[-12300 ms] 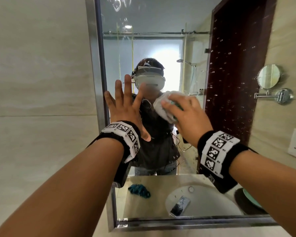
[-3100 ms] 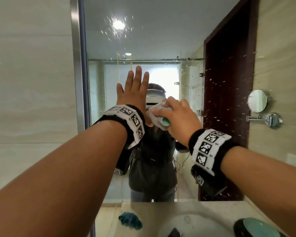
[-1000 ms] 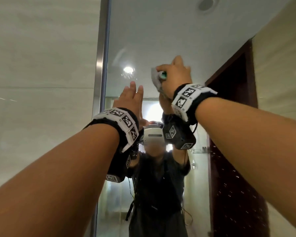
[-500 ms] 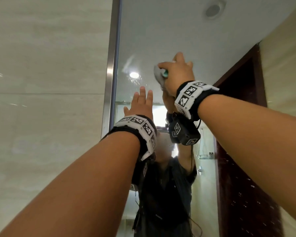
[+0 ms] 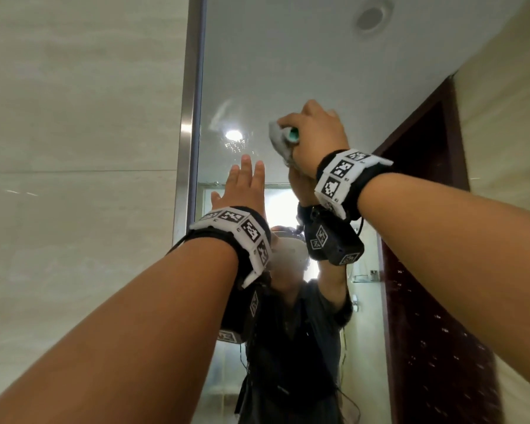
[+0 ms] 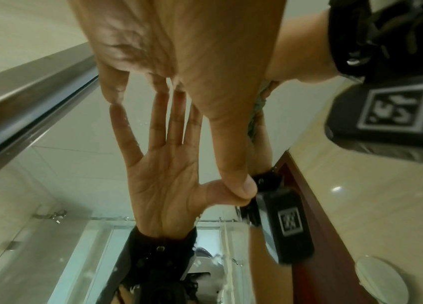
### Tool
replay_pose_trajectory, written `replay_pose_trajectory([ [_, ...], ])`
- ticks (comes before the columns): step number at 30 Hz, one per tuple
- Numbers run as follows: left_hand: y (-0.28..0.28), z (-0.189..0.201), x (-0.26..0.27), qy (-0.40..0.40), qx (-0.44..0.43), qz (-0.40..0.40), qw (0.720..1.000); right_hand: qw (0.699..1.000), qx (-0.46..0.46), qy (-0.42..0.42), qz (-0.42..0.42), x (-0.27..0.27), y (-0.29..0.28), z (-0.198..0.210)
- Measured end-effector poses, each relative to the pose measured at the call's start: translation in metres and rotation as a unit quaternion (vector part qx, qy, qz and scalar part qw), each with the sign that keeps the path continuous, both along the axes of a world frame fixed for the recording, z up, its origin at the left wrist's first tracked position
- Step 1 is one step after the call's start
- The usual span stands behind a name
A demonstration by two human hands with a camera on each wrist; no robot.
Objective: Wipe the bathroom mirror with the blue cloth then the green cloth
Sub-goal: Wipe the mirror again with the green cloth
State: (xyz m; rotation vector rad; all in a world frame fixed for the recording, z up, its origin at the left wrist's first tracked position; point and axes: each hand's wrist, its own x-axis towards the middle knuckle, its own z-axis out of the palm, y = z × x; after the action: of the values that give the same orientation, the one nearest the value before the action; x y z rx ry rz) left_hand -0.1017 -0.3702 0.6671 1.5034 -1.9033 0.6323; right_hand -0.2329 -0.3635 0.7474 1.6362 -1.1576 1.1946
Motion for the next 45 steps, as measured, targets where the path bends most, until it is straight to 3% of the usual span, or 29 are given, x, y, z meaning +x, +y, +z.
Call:
replay_pose_trajectory([
  [5, 0.005, 0.0, -0.001, 0.002, 0.008, 0.002, 1.0, 0.997, 0.029, 0.041, 0.055, 0.007, 0.012, -0.064],
  [8, 0.008, -0.002, -0.002, -0.003, 0.009, 0.012, 1.0, 0.994, 0.062, 0.075, 0.041, -0.014, 0.018, -0.074],
  [12, 0.006, -0.004, -0.001, -0.004, 0.003, 0.013, 1.0, 0.998, 0.052, -0.012, 0.029, -0.054, 0.018, -0.06],
  [15, 0.007, -0.003, -0.001, -0.014, 0.001, 0.021, 1.0, 0.998, 0.028, -0.048, 0.009, -0.063, 0.015, -0.081],
  [20, 0.014, -0.017, -0.007, -0.011, 0.018, 0.006, 1.0, 0.996, 0.09, 0.018, -0.011, -0.06, 0.017, -0.149],
  [24, 0.015, -0.039, -0.012, -0.013, 0.033, 0.005, 0.999, 0.992, 0.11, 0.056, -0.021, -0.066, 0.024, -0.158],
  [25, 0.016, -0.042, -0.012, -0.013, 0.032, 0.002, 0.999, 0.993, 0.109, 0.043, -0.016, -0.07, 0.026, -0.152],
  [29, 0.021, -0.063, -0.013, -0.032, 0.049, 0.009, 0.998, 0.989, 0.057, -0.133, 0.005, -0.094, 0.031, -0.124],
  [31, 0.023, -0.079, -0.012, -0.045, 0.056, 0.022, 0.997, 0.988, 0.049, -0.143, -0.02, -0.086, 0.028, -0.127],
  [33, 0.023, -0.095, -0.013, -0.052, 0.069, 0.029, 0.996, 0.992, 0.061, -0.105, -0.023, -0.068, 0.026, -0.142],
  [38, 0.015, -0.112, -0.02, -0.028, 0.072, 0.031, 0.997, 0.988, 0.136, 0.079, 0.002, -0.047, 0.024, -0.2],
  [40, 0.012, -0.113, -0.02, -0.022, 0.069, 0.031, 0.997, 0.983, 0.149, 0.105, 0.004, -0.055, 0.028, -0.196],
  [45, 0.006, -0.112, -0.02, -0.023, 0.067, 0.033, 0.997, 0.994, 0.077, -0.081, 0.003, -0.094, 0.028, -0.155],
])
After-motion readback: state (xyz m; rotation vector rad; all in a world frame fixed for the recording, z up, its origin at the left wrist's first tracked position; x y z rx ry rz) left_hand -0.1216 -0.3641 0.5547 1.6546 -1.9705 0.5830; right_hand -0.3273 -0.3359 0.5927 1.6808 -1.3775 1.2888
